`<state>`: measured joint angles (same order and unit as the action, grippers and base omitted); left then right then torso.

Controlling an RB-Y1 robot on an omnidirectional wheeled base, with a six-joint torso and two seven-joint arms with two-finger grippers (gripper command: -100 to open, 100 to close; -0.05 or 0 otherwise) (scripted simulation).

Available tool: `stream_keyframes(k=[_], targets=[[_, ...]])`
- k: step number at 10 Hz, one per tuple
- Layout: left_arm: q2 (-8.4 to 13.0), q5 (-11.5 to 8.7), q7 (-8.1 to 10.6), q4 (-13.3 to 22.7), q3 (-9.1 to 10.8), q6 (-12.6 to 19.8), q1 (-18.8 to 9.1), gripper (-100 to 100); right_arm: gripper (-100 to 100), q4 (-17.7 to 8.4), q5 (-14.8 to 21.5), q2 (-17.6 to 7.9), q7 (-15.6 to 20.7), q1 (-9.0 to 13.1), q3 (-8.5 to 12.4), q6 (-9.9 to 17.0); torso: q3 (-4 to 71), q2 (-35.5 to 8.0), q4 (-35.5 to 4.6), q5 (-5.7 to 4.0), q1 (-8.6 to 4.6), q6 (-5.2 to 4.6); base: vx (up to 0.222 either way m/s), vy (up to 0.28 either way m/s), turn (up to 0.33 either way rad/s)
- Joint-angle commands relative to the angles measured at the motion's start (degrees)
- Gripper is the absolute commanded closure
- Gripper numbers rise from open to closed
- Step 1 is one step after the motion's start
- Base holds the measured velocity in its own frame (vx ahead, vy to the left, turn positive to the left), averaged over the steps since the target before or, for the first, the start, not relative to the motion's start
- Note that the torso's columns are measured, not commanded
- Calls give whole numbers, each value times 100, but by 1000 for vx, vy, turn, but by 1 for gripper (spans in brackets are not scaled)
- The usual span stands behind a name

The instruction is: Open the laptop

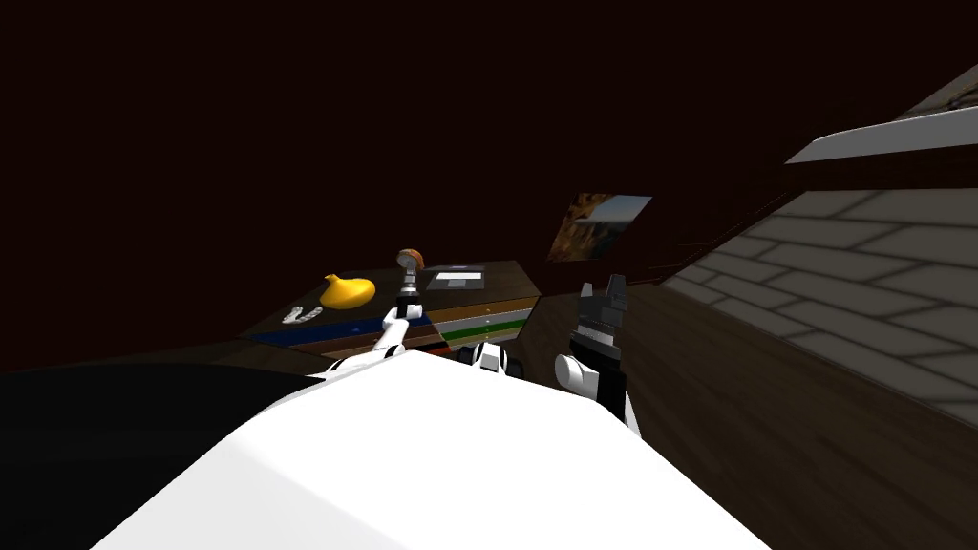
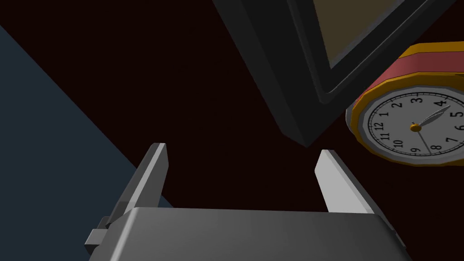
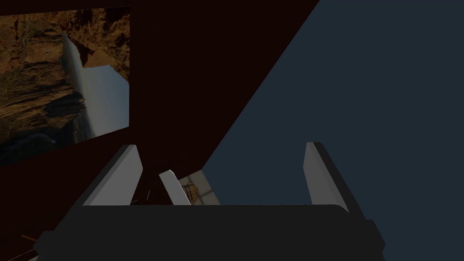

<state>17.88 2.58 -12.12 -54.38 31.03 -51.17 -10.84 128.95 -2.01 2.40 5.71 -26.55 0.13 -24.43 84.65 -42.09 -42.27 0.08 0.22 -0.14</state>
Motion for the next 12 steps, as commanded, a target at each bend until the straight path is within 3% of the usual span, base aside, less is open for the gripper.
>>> stream_keyframes(k=[1,4,5,7,9,10,12], targets=[[473,-240,237,414,-396,-12,-289,-100,0,0,0,0,0,0,0,0,-3,-8,0,-4,-13,9,34,-111,222],[950,-432,418,801,-708,-49,-534,-100,0,0,0,0,0,1,-1,0,-12,-25,-3,-9,-24,10,25,-114,131],[962,-432,418,808,-708,-49,-534,-100,0,0,0,0,0,0,0,0,-12,-25,-3,-6,-14,16,12,-66,88],[1370,-625,600,1202,-1019,-86,-779,-100,0,0,0,0,0,0,0,0,-10,-22,-2,-6,-16,16,13,-89,178],[1342,-611,587,1118,-986,-68,-721,-100,0,0,0,0,0,1,0,0,-7,-17,-1,-9,-25,10,8,-58,49],[1350,-614,594,1130,-992,-71,-728,0,0,0,0,-1,0,1,0,0,-9,-21,-2,-4,-8,12,1,-8,-2],[1349,-613,593,1129,-992,-71,-728,0,0,0,0,-1,0,1,0,0,-9,-21,-2,-4,-11,14,0,0,0]])
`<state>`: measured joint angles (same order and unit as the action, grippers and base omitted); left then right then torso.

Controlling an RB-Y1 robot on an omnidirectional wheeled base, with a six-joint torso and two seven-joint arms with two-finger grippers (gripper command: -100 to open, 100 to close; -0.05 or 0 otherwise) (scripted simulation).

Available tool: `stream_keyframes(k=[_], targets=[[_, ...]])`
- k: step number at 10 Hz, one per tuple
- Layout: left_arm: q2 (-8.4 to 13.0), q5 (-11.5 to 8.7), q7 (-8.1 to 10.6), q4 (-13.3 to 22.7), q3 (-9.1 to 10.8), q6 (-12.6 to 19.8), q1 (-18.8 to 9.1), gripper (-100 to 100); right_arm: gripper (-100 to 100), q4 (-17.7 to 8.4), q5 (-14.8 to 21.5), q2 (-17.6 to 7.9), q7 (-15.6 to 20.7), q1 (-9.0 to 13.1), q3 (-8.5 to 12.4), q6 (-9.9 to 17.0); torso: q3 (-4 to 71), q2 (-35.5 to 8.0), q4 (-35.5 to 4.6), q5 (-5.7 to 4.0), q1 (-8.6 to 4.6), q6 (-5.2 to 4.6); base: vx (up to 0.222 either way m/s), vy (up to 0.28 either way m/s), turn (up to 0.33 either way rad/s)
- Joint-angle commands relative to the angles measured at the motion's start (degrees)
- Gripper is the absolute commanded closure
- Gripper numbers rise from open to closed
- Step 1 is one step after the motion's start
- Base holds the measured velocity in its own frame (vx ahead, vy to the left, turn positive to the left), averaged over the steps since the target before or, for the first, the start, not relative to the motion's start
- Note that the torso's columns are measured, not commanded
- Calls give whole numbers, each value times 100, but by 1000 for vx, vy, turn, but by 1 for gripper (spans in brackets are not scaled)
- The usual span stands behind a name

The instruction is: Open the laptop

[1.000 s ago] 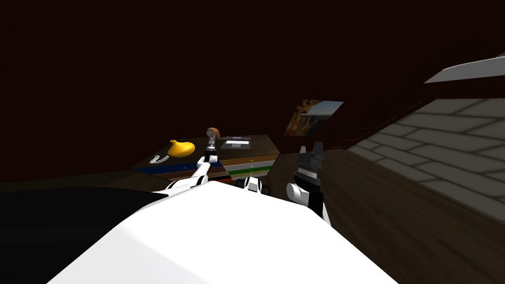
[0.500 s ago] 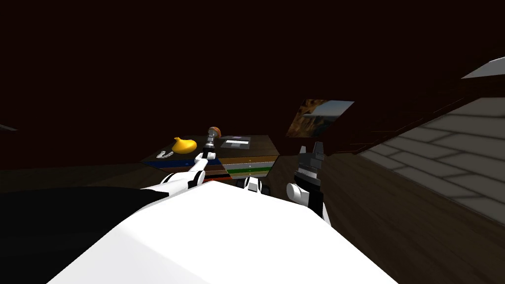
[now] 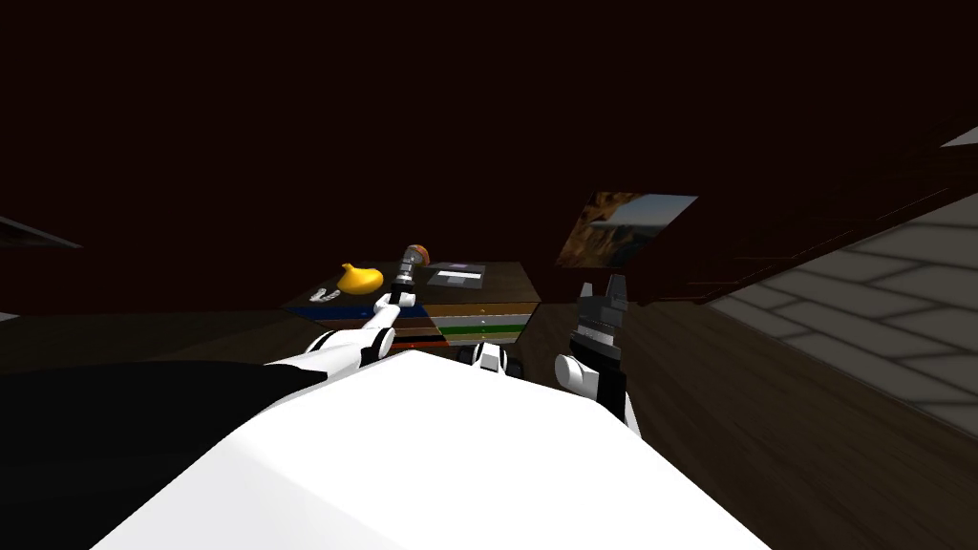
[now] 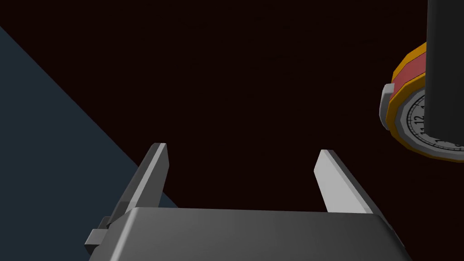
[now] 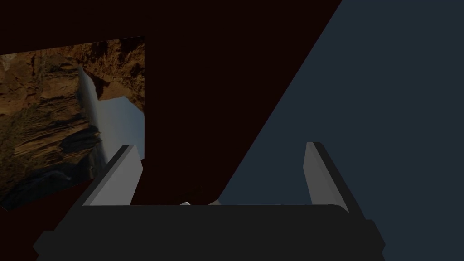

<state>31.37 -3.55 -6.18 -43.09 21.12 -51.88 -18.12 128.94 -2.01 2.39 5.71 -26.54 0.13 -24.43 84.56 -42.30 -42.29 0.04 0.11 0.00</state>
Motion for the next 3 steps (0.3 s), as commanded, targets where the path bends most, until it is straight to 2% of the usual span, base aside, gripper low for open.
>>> stream_keyframes(k=[1,3], targets=[[0,0,0,0,0,0,0,0,0,0,0,0,0,0,0,0,1,1,0,-3,-7,0,0,0,0],[0,0,0,0,0,0,0,0,0,0,0,0,0,0,0,0,1,2,0,-4,-12,0,0,0,0]])
